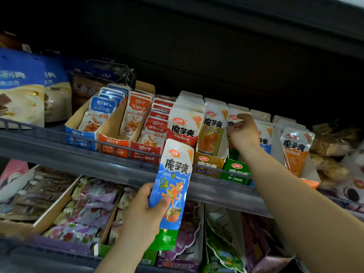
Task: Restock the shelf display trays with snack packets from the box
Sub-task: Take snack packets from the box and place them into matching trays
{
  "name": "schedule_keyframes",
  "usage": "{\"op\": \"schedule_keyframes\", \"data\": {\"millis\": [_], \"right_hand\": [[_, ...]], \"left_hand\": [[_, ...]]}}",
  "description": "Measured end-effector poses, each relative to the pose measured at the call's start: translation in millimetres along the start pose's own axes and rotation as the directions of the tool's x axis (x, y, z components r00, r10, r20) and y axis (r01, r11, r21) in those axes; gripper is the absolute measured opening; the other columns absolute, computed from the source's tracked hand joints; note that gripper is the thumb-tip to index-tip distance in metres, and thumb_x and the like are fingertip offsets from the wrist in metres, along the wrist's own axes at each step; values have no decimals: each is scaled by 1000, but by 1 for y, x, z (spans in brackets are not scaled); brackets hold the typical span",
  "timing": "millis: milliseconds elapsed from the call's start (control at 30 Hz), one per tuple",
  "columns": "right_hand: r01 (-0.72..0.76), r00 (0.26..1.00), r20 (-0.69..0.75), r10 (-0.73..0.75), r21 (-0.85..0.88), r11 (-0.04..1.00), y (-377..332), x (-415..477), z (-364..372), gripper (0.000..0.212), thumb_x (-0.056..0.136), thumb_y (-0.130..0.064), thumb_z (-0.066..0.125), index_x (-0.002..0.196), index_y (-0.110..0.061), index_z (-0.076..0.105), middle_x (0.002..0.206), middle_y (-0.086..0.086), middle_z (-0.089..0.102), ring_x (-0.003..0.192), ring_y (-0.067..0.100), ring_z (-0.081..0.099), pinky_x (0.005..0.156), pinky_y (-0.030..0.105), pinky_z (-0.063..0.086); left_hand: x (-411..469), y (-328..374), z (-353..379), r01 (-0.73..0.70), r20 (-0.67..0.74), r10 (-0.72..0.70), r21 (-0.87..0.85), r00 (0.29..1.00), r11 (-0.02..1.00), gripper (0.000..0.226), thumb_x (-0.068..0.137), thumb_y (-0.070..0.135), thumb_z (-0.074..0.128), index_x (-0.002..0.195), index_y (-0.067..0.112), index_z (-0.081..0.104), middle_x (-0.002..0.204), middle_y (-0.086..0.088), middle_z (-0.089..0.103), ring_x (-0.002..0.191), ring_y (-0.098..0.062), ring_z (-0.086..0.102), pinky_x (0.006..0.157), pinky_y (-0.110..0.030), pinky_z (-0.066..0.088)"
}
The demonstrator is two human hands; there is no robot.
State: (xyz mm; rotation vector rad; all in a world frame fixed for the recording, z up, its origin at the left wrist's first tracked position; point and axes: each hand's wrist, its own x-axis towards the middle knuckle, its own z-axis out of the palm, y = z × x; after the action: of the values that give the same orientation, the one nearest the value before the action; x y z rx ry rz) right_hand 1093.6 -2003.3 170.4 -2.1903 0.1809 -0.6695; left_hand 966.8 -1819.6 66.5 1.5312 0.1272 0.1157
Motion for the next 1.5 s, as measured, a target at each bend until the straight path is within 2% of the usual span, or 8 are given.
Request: {"op": "schedule_keyframes", "data": {"millis": [67,167,300,467,700,1033,1300,1500], "right_hand": [[76,996,-53,-73,65,995,-2,-17,-9,39,88,-8,52,126,-12,43,112,7,56,67,13,50,58,22,42],[163,986,18,-167,140,977,-4,-54,-22,27,89,-6,52,115,-14,50,86,-7,52,62,1,44,52,3,39],[193,949,205,-238,219,956,-1,-94,-37,23,86,-4,56,91,-26,51,80,-12,52,58,-8,45,56,4,41],[-84,892,451,-41,253,964,10,-106,-37,34,83,-10,63,105,-23,42,90,-9,58,68,2,55,57,14,45],[-247,855,516,52,316,916,22,-103,-50,32,81,5,61,89,-22,47,70,-1,64,40,-3,53,38,13,39],[-164,894,445,48,227,960,33,-83,-74,15,85,-1,58,77,-10,48,73,5,63,52,6,55,39,14,39],[-148,950,310,31,362,920,31,-58,-110,13,88,-2,53,81,-13,52,70,5,64,52,6,64,40,16,48],[-7,998,-57,39,479,878,26,-36,-135,21,90,-3,50,74,-17,47,69,2,53,43,-1,58,39,15,48]], "left_hand": [[-2,2,2,-9,11,9,3,1000,1000,17,86,8,57,81,24,54,81,3,66,75,-15,62,63,-30,47],[-6,3,7,-18,40,18,14,999,1000,18,86,9,58,80,25,54,81,7,66,75,-9,63,67,-26,49],[-12,3,15,-25,101,29,-44,994,999,14,84,7,60,87,21,57,81,8,68,61,2,65,53,-12,48],[-17,0,30,-12,145,33,-143,989,990,16,78,0,63,85,14,59,77,2,72,61,-4,67,52,-15,51],[-19,-3,46,9,191,19,-145,981,989,22,73,-5,67,84,13,59,67,8,72,61,-7,68,51,-20,54],[-19,-3,52,-83,289,82,-7,954,997,28,81,0,61,89,26,55,76,18,71,69,-2,67,64,-22,53],[-17,-5,50,-92,194,84,34,977,995,27,83,2,59,86,29,55,72,10,70,63,0,63,58,-17,49],[-17,-3,52,-83,190,75,37,979,996,27,84,3,58,86,30,53,82,10,66,65,11,60,50,-5,43]]}}
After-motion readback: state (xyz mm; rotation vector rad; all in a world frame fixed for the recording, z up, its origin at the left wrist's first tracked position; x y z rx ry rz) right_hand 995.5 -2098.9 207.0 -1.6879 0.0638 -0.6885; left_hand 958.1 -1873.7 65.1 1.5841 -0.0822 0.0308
